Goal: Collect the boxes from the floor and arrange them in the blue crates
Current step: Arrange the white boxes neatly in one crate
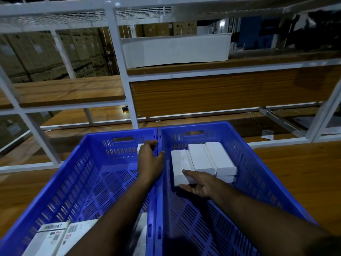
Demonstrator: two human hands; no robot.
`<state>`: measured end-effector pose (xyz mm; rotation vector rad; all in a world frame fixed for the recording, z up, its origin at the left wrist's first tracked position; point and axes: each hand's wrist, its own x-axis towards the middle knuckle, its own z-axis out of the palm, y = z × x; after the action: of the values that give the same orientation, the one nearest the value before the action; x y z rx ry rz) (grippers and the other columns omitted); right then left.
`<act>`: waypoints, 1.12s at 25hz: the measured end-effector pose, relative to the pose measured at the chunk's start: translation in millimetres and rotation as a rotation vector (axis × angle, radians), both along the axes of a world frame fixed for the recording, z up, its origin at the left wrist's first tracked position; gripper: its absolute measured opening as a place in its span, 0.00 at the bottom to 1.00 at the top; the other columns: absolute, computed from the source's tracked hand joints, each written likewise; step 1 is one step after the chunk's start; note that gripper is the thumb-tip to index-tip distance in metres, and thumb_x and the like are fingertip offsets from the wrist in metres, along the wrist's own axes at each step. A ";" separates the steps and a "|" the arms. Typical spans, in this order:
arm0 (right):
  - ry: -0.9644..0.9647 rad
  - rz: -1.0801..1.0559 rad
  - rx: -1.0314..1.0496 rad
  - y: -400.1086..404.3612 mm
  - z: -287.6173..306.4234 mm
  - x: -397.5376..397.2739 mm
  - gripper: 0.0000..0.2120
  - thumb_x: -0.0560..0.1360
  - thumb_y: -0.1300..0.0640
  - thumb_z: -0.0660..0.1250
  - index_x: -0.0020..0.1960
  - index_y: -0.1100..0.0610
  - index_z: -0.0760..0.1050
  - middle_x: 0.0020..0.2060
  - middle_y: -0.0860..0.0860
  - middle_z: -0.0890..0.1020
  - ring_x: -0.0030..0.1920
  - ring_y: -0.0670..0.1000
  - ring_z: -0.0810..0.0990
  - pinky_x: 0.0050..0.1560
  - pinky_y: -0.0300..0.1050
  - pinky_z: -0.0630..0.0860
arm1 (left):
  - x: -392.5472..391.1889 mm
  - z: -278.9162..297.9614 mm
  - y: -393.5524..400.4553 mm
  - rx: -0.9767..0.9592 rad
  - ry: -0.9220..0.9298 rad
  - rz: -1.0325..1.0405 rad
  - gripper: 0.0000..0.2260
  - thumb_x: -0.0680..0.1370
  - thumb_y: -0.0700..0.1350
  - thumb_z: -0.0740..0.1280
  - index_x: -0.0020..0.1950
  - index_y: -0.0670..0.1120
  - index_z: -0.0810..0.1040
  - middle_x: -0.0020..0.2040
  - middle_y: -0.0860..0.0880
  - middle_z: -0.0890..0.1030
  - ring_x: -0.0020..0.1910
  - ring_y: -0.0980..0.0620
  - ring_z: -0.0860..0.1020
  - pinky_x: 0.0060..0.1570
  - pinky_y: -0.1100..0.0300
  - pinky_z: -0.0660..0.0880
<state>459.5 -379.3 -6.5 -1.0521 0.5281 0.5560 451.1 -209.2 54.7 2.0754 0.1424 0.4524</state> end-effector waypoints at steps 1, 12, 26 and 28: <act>0.009 -0.042 0.014 3.1 -1.0 2.7 0.19 0.72 0.64 0.75 0.60 0.68 0.75 0.65 0.63 0.75 0.55 0.62 0.80 0.47 0.54 0.84 | 0.1 0.2 0.2 0.000 0.000 -0.002 0.20 0.78 0.41 0.71 0.69 0.44 0.73 0.65 0.47 0.77 0.65 0.50 0.75 0.63 0.55 0.74; 0.069 -0.261 -0.043 29.1 -20.6 24.9 0.15 0.73 0.61 0.75 0.56 0.66 0.78 0.53 0.57 0.82 0.41 0.54 0.81 0.43 0.45 0.81 | 1.4 -1.5 -0.7 0.065 -0.009 -0.012 0.16 0.78 0.42 0.71 0.65 0.46 0.76 0.62 0.49 0.77 0.62 0.52 0.75 0.62 0.56 0.75; -0.878 0.430 -1.757 8.3 -22.7 9.7 0.30 0.81 0.43 0.55 0.79 0.55 0.55 0.79 0.58 0.55 0.79 0.59 0.49 0.75 0.62 0.45 | 1.2 -3.3 -0.4 0.348 0.020 -0.118 0.21 0.78 0.50 0.71 0.69 0.45 0.74 0.66 0.46 0.75 0.66 0.48 0.73 0.66 0.53 0.72; -0.835 0.599 -1.839 -1.5 -42.1 15.1 0.35 0.79 0.36 0.39 0.80 0.54 0.44 0.80 0.56 0.46 0.79 0.58 0.42 0.73 0.66 0.36 | 1.8 -4.0 -0.1 0.386 0.044 -0.153 0.23 0.78 0.52 0.71 0.70 0.45 0.73 0.68 0.45 0.74 0.68 0.47 0.72 0.66 0.54 0.70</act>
<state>474.6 -380.8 -48.6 -3.0457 -0.2362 -0.0937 452.8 -209.3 50.7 2.4539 -0.0857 0.3602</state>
